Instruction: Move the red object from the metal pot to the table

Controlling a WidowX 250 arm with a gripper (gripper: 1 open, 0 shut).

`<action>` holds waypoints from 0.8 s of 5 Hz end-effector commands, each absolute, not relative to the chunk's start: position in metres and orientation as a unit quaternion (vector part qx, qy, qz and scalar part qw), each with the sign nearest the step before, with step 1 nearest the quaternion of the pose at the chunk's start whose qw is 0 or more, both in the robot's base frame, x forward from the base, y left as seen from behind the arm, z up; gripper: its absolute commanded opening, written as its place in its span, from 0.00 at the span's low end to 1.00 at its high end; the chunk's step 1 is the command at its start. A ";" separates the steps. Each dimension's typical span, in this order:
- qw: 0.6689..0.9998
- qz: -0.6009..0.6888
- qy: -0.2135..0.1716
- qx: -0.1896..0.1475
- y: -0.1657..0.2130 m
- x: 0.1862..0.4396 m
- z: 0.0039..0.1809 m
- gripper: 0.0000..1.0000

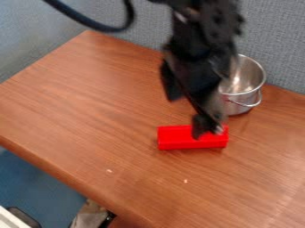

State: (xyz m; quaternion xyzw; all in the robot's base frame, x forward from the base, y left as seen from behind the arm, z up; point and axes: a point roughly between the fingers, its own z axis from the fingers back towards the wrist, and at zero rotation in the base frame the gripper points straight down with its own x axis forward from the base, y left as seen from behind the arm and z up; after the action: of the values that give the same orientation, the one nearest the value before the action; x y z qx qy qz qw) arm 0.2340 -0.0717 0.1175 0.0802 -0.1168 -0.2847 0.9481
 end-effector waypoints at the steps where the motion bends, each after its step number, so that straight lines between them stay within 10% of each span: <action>1: 0.937 -0.313 -0.138 0.072 -0.067 0.243 0.119 1.00; 4: 0.940 -0.297 -0.166 0.037 -0.034 0.253 0.081 1.00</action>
State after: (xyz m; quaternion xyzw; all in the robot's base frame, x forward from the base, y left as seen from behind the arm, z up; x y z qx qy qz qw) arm 0.2496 -0.0359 0.0775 0.0346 -0.1578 -0.3022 0.9395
